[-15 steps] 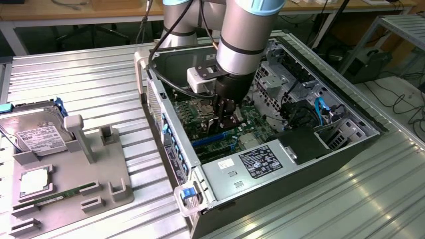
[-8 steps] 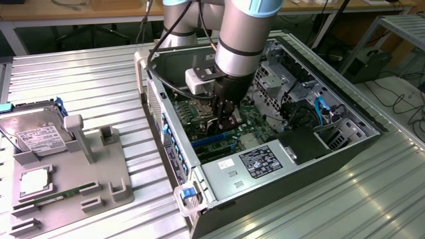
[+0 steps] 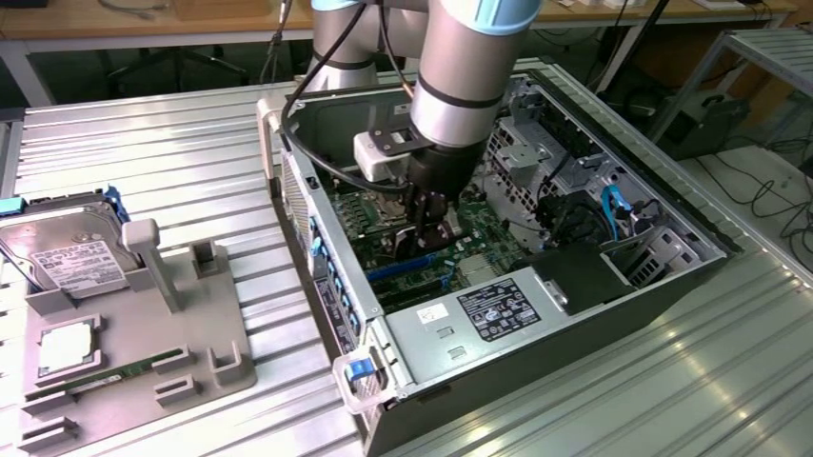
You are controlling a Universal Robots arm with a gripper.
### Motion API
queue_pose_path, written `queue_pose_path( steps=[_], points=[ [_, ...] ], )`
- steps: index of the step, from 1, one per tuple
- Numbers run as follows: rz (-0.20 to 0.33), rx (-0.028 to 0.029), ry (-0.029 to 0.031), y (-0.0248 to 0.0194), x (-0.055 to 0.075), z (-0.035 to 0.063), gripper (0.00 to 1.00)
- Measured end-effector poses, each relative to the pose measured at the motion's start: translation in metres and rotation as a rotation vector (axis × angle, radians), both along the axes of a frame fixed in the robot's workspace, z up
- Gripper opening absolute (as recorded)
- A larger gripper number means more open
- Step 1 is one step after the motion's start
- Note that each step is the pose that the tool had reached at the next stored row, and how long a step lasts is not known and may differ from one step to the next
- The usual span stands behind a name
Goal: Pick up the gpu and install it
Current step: 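Insert the gpu into the slot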
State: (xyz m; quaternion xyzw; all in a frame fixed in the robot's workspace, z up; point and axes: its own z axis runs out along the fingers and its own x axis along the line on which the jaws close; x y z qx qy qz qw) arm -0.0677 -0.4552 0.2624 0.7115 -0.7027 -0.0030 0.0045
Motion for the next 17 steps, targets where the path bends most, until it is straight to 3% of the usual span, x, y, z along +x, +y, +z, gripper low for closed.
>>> queue_pose_path(
  steps=[17],
  points=[
    [0.000,0.0000,0.0004,0.0000,-0.003,-0.0113,0.27]
  ],
)
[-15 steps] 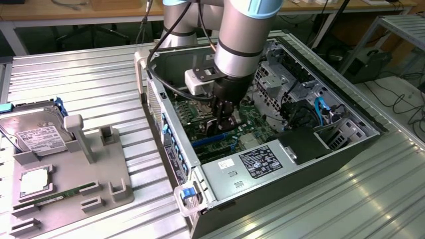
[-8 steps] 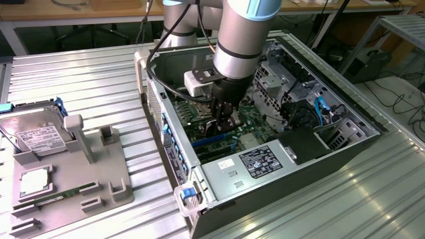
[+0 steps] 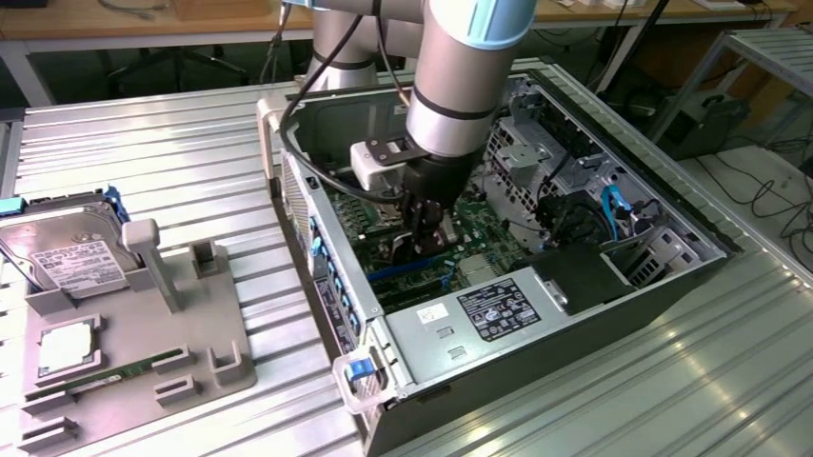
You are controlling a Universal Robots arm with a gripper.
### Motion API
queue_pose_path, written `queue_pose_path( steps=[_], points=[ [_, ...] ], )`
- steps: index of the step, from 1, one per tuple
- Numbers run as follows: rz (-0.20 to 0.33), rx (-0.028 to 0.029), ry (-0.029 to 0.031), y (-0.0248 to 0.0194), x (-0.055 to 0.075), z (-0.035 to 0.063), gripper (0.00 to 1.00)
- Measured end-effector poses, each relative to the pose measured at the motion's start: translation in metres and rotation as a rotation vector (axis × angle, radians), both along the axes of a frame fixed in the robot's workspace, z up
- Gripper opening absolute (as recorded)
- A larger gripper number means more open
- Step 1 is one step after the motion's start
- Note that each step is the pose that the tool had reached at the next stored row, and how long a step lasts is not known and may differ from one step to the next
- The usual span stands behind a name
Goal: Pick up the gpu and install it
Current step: 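Insert the gpu into the slot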
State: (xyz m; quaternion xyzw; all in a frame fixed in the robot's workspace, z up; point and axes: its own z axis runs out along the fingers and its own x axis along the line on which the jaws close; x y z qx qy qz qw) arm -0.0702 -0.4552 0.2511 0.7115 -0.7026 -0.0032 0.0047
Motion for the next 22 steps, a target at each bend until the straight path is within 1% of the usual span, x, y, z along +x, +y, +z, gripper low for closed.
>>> queue_pose_path(
  steps=[11,16,18,20,22],
  points=[
    [0.000,0.0012,0.0037,0.0000,0.000,-0.0080,0.27],
    [0.000,0.0013,0.0037,0.0000,0.000,-0.0082,0.27],
    [0.000,0.0007,0.0040,-0.0001,0.000,-0.0151,0.27],
    [0.000,-0.0003,0.0046,-0.0003,0.000,-0.0183,0.27],
    [0.000,0.0006,0.0042,0.0000,0.000,-0.0199,0.27]
  ],
)
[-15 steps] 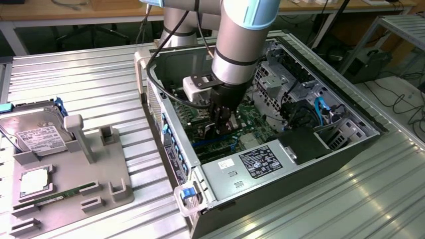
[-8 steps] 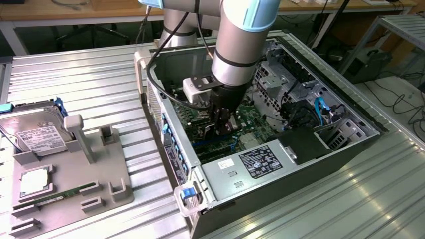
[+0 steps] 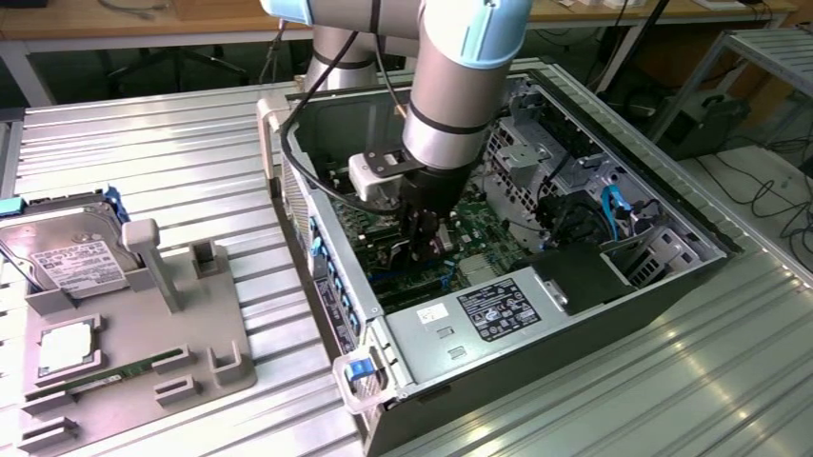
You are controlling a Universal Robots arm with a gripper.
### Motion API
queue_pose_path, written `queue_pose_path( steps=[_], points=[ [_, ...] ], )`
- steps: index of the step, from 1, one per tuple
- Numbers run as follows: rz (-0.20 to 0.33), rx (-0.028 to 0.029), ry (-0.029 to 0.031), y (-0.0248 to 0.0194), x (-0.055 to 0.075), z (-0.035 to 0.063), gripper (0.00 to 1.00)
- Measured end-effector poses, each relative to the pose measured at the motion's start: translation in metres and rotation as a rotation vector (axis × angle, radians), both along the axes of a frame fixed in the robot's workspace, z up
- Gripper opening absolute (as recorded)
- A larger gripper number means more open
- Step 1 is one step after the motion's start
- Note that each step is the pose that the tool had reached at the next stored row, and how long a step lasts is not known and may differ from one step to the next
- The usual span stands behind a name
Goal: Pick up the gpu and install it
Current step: 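Insert the gpu into the slot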
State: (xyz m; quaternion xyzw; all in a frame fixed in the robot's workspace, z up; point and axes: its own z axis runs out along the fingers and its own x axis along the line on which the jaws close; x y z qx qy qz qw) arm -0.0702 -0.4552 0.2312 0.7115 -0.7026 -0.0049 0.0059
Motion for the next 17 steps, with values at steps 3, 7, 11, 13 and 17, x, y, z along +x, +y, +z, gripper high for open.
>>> queue_pose_path(
  steps=[3,7,11,13,17],
  points=[
    [0.000,0.0008,-0.0004,-0.0001,0.000,-0.0003,0.27],
    [0.000,0.0012,-0.0006,0.0000,0.000,-0.0005,0.27],
    [0.000,0.0002,-0.0023,0.0000,0.000,0.0052,0.35],
    [0.000,0.0015,-0.0045,0.0000,0.000,0.0157,0.35],
    [0.000,0.0007,-0.0059,-0.0001,0.000,0.0390,0.35]
  ],
)
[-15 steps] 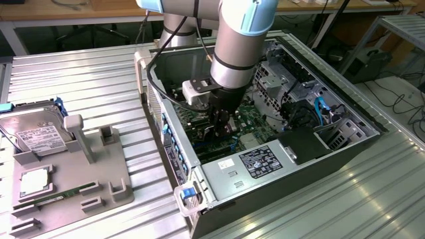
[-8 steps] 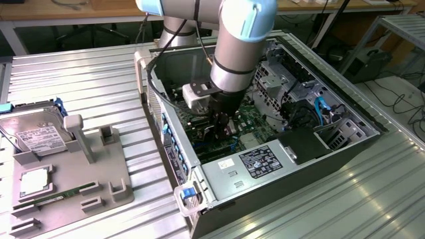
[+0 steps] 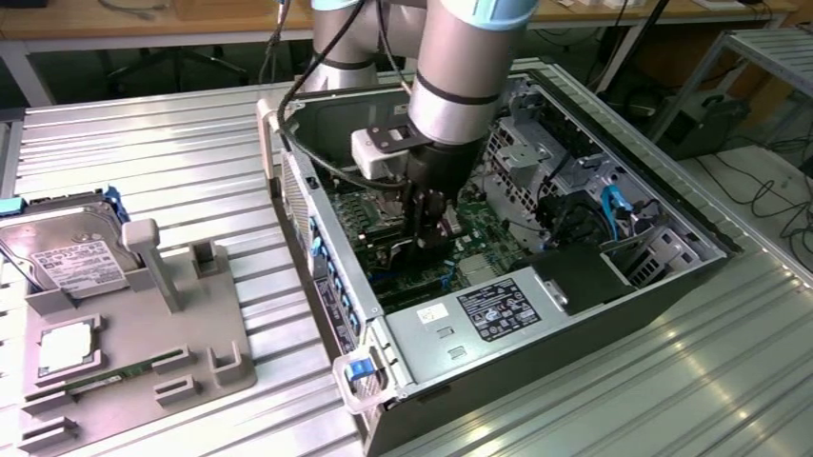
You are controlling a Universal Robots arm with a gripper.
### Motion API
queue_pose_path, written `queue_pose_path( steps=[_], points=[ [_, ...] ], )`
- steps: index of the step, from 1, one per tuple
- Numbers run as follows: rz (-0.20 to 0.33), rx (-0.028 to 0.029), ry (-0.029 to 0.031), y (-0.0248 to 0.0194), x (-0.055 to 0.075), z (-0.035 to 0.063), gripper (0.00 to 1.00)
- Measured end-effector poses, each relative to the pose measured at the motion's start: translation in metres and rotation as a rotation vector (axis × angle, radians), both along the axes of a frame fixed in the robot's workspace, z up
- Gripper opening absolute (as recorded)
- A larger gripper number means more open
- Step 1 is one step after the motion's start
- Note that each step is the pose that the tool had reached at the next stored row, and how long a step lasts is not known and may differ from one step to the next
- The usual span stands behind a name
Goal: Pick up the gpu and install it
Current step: 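Insert the gpu into the slot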
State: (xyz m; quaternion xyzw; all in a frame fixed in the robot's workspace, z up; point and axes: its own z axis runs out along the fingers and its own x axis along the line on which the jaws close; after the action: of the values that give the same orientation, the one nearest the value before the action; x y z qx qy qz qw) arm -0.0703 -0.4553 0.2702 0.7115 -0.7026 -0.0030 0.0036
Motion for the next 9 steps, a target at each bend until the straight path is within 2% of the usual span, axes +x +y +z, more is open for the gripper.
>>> queue_pose_path(
  steps=[3,4,7,9],
  points=[
    [0.000,0.0003,-0.0013,0.0000,0.000,0.0160,0.35],
    [0.000,0.0000,-0.0030,0.0001,-0.001,0.0163,0.35],
    [0.000,0.0001,-0.0031,0.0000,0.000,0.0163,0.33],
    [0.000,0.0000,-0.0030,0.0000,0.000,0.0163,0.20]
  ],
)
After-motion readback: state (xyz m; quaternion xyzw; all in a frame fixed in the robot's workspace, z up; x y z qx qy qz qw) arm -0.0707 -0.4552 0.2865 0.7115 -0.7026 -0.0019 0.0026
